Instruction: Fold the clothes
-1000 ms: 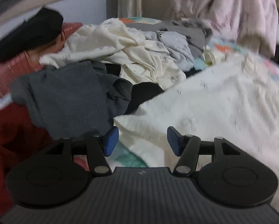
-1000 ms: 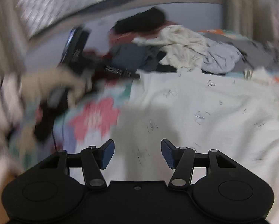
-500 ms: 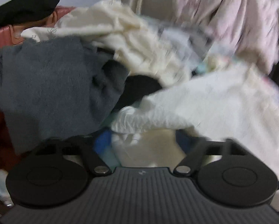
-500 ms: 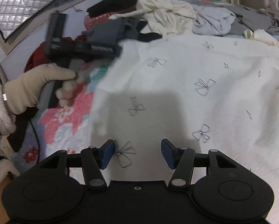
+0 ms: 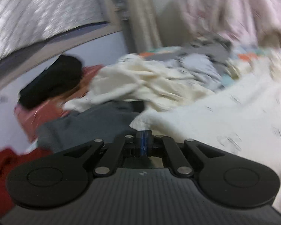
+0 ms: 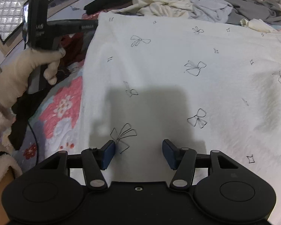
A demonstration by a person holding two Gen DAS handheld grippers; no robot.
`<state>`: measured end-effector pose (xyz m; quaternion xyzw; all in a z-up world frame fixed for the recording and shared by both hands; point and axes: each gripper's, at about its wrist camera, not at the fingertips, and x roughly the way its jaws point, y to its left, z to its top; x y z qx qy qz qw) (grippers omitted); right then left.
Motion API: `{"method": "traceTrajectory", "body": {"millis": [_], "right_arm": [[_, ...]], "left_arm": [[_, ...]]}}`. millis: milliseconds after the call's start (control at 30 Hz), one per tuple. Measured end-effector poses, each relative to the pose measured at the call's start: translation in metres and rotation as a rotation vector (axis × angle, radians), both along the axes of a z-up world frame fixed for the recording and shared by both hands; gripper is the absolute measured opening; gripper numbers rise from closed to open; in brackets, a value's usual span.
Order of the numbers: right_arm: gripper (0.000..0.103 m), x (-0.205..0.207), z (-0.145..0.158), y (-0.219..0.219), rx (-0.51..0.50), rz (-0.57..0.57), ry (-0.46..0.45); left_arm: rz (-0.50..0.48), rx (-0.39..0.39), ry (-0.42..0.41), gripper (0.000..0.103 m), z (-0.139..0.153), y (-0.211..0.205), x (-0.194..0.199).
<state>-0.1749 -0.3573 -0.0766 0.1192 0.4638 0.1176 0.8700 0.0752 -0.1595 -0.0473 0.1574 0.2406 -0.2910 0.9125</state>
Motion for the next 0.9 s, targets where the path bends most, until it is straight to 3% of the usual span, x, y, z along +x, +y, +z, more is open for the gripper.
{"method": "traceTrajectory", "body": {"millis": [167, 267, 400, 533, 633, 733, 900], "right_arm": [[0.064, 0.001, -0.007, 0.006, 0.014, 0.029, 0.033], [0.076, -0.003, -0.011, 0.013, 0.056, 0.035, 0.022], [0.079, -0.008, -0.010, 0.029, 0.042, 0.091, 0.007], [0.079, -0.012, -0.007, 0.031, 0.047, 0.096, -0.014], [0.079, -0.020, -0.009, 0.038, 0.056, 0.114, -0.042], [0.079, -0.027, -0.017, 0.054, 0.078, 0.140, -0.040], [0.078, -0.027, -0.009, 0.049, 0.185, 0.142, -0.018]], "left_arm": [[0.096, 0.089, 0.062, 0.001, -0.028, 0.012, 0.020], [0.117, 0.027, 0.097, 0.002, -0.022, 0.026, 0.025], [0.125, -0.033, 0.122, 0.004, -0.012, 0.029, 0.025], [0.037, -0.043, 0.140, 0.010, -0.004, 0.018, 0.004], [-0.119, -0.009, 0.178, 0.045, -0.004, 0.003, -0.033], [-0.253, 0.060, 0.215, 0.046, -0.007, -0.012, -0.065], [-0.358, 0.060, 0.356, 0.046, -0.012, -0.025, -0.084]]}}
